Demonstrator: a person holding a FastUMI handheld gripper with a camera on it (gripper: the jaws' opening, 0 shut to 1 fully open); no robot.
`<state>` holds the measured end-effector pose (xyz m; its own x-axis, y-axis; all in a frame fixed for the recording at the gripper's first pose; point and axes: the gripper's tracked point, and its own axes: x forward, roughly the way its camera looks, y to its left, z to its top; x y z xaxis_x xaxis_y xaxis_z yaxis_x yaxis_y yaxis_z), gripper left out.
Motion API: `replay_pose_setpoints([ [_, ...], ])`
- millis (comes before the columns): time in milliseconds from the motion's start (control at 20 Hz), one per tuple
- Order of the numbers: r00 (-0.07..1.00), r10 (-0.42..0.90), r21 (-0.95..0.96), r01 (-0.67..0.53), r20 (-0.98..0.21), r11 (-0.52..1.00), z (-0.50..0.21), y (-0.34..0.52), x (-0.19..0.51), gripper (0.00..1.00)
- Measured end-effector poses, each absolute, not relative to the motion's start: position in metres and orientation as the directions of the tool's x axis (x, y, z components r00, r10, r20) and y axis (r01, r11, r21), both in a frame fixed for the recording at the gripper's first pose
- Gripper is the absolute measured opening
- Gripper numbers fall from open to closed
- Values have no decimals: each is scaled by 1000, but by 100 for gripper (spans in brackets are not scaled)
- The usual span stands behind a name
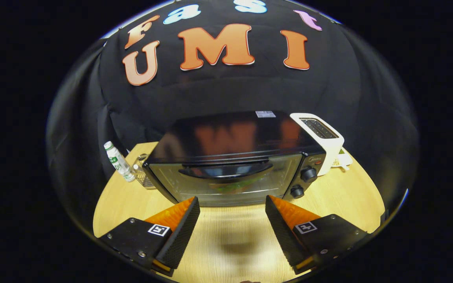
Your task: Open the toaster oven, put the food inside, and close the toaster oven door.
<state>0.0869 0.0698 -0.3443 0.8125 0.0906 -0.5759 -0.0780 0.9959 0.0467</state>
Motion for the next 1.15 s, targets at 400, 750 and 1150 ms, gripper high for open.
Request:
replay_pose_setpoints([
  [400, 946, 63, -35, -78, -319, 996, -168, 42, 76, 99],
  [750, 993, 36, -44, -41, -109, 998, -24, 13, 35, 99],
  [1150, 999, -35, -46, 33, -40, 998, 0, -4, 1, 99],
])
